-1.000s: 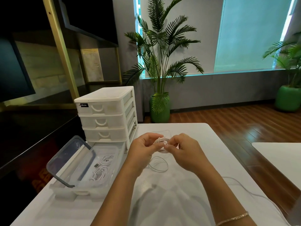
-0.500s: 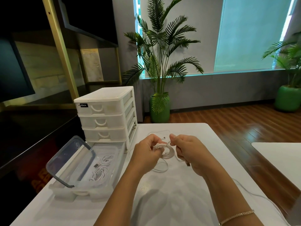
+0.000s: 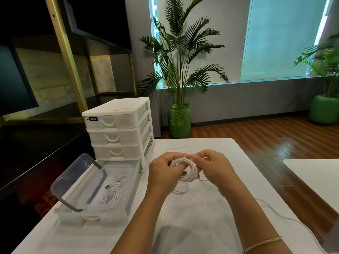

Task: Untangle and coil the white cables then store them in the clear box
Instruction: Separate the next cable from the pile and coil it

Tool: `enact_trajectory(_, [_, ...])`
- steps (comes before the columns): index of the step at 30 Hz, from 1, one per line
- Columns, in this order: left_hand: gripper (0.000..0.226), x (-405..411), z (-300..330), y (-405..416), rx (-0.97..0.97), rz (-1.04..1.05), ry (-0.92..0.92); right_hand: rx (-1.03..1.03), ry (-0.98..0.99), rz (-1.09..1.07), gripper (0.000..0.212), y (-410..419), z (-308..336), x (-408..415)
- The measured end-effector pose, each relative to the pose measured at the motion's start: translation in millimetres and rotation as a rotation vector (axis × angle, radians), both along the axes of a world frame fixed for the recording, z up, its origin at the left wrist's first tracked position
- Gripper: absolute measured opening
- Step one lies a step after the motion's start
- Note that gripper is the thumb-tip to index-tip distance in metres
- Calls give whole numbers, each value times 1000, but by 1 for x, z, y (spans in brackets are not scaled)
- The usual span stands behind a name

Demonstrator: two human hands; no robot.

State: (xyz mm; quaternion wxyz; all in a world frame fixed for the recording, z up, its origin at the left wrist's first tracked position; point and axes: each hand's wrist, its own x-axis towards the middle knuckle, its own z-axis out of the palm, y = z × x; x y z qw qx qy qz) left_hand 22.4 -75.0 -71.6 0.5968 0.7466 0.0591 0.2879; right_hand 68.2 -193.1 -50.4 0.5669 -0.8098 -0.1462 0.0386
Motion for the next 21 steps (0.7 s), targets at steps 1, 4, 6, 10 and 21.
enact_trajectory(1, [14,0,0,0,16,58,3,-32,-54,-35,14,1,-1,0])
enact_trajectory(4, [7,1,0,-1,138,182,13,-108,-303,-99,12,2,0,-3])
enact_trajectory(6, [5,1,-2,-4,175,214,20,-155,-420,-43,8,4,2,-9])
enact_trajectory(10, [6,5,-6,-3,47,258,58,-409,-510,-16,22,6,2,-12])
enact_trajectory(21, [23,11,-4,3,-540,-80,242,-508,-496,-89,25,5,1,-11])
